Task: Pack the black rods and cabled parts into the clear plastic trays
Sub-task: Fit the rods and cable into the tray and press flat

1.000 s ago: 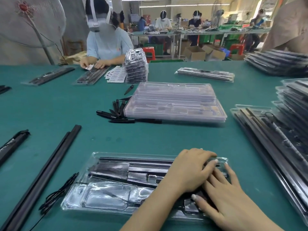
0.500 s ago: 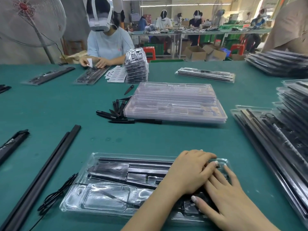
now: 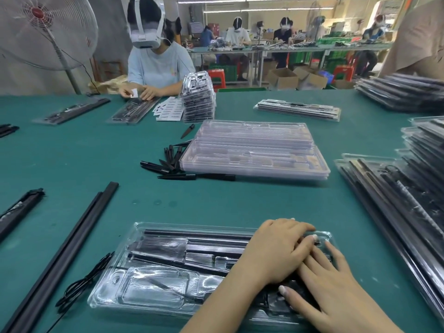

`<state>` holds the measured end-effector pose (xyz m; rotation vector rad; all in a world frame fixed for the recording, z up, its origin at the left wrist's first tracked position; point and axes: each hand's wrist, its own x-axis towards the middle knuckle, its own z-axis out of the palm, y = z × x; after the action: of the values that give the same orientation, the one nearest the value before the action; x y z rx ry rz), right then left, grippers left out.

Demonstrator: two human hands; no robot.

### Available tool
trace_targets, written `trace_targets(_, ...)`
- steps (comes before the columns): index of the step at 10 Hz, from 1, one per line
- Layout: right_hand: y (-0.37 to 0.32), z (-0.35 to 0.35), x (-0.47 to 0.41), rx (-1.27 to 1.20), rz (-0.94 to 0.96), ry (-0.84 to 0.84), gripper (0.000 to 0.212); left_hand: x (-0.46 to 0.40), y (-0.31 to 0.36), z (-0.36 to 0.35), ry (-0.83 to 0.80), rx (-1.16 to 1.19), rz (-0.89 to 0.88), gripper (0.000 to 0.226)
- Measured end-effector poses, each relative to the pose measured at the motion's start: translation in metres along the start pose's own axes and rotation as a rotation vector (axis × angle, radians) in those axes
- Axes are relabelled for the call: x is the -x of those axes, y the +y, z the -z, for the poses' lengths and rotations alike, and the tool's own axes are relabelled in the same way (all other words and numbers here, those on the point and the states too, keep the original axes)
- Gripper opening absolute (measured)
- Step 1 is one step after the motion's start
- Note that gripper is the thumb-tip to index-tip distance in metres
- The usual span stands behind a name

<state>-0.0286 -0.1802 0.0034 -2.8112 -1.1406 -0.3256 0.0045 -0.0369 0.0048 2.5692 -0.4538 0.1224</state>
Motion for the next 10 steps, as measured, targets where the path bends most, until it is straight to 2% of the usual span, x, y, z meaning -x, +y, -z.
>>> trace_targets(10,0.0011,-0.0008,0.0006,-0.039,0.003,0.007,0.065,0.0003,0.0001,0.0000,-0.003,-0.006,-0.001,0.037)
